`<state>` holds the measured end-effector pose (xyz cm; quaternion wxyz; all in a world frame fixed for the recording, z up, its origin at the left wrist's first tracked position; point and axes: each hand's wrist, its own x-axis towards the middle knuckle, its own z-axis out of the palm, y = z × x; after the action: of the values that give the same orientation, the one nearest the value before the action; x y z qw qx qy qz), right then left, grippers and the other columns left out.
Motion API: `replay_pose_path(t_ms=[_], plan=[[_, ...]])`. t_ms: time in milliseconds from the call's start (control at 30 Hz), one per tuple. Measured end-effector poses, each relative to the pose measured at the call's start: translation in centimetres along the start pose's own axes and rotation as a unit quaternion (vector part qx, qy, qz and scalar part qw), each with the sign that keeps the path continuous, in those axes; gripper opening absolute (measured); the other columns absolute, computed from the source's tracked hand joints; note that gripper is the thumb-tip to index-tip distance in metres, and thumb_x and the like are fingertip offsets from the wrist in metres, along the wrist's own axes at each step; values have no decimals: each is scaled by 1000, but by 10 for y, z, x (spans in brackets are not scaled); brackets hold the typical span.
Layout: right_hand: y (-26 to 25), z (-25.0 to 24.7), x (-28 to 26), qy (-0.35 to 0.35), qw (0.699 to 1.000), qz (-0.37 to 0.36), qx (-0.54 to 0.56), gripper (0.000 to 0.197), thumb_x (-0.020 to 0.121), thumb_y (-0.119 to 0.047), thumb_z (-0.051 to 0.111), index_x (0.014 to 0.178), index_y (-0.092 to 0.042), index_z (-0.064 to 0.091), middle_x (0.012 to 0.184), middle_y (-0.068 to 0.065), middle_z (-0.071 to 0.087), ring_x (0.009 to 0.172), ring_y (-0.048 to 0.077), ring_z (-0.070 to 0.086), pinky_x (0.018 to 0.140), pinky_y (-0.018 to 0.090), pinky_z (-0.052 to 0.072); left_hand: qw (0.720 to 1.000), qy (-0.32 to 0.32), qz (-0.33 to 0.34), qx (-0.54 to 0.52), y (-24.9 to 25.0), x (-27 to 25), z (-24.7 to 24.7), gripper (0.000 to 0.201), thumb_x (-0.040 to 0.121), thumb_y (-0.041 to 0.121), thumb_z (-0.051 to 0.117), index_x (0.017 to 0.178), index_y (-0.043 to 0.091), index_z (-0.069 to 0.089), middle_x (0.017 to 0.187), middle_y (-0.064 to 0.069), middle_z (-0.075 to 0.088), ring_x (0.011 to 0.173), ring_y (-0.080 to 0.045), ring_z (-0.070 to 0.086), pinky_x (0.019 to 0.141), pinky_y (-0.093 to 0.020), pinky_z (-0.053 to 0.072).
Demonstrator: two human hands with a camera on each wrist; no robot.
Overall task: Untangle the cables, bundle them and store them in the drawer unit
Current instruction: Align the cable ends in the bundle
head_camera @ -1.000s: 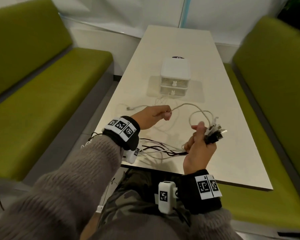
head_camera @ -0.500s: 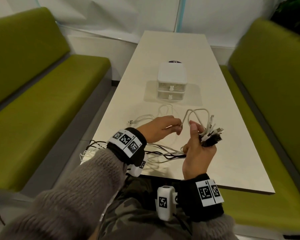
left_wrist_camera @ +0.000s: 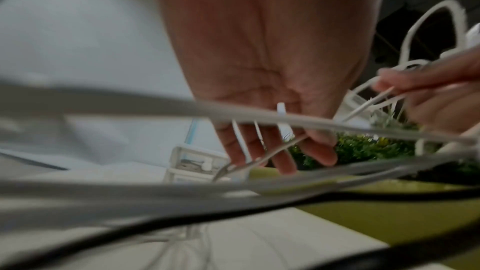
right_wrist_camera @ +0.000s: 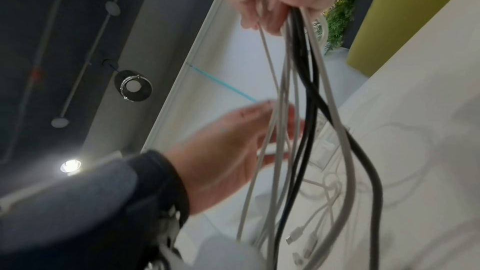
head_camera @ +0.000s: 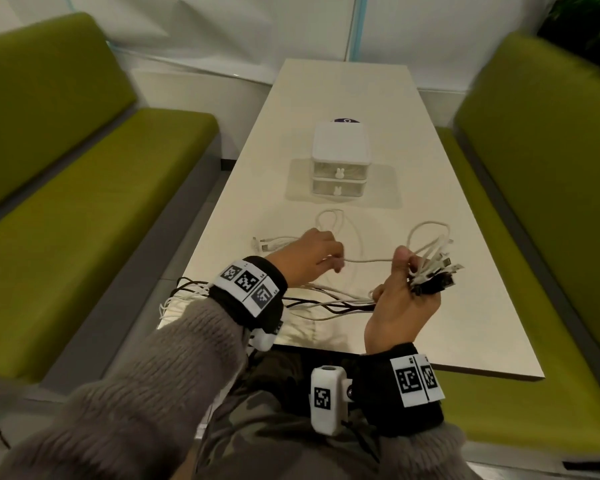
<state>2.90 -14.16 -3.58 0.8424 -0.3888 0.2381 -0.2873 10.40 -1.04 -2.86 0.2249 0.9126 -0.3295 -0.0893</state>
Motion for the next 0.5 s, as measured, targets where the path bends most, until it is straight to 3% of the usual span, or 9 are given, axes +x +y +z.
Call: replay_pose_path(t_ms=[67, 167, 233, 300, 367, 433, 500], plan=[[-5, 1, -2, 17, 999, -42, -22, 18, 95, -15, 57, 78, -20, 51, 64, -7, 58, 52, 10, 38, 40, 22, 26, 999, -6, -52, 6, -17, -2, -4, 20, 96, 18, 48, 95, 8, 65, 105, -11, 54, 101, -25, 48, 92, -30, 34], [-4, 2, -4, 16, 999, -43, -27, 15, 94, -18, 56, 81, -22, 51, 76, 4, 45, 62, 15, 33, 44, 22, 29, 994, 32, -86, -58, -27, -2, -11, 18, 95, 17, 48, 93, 11, 65, 97, -6, 55, 89, -21, 55, 84, -29, 42], [1, 0, -1, -7, 999, -39, -27, 14, 90, -30, 61, 84, -21, 52, 84, 7, 48, 75, 19, 40, 57, 26, 41, 977, 78, -94, -175, -22, -2, -16, 17, 95, 13, 48, 92, 10, 64, 89, -3, 61, 84, -19, 60, 79, -28, 50], [2, -1, -2, -67, 990, -56, -109, 26, 86, -44, 63, 88, -21, 52, 85, 6, 53, 78, 19, 50, 76, 35, 49, 953, 116, -82, -266, -12, -1, -23, 18, 95, 6, 46, 91, 7, 64, 82, -5, 64, 78, -15, 62, 77, -27, 55], [5, -2, -1, -102, 984, -45, -141, 21, 87, -34, 66, 89, -16, 56, 75, -2, 55, 65, 9, 53, 68, 27, 49, 958, 137, -46, -247, 0, 1, -28, 22, 93, 2, 46, 95, 5, 67, 81, -7, 63, 72, -11, 61, 74, -23, 55], [5, 0, -2, -104, 983, -25, -151, 19, 83, -24, 72, 86, -11, 59, 66, -4, 52, 56, 8, 48, 59, 22, 42, 975, 135, 10, -178, 12, 3, -32, 27, 91, -1, 48, 103, 10, 69, 79, 1, 57, 68, -6, 57, 71, -13, 49], [4, 4, -5, -110, 980, 24, -162, 26, 80, -30, 74, 84, -7, 61, 57, -7, 47, 49, 8, 39, 50, 22, 35, 984, 125, 59, -110, 22, 6, -32, 31, 89, -1, 52, 112, 13, 68, 79, 4, 53, 69, -9, 53, 71, -14, 44]])
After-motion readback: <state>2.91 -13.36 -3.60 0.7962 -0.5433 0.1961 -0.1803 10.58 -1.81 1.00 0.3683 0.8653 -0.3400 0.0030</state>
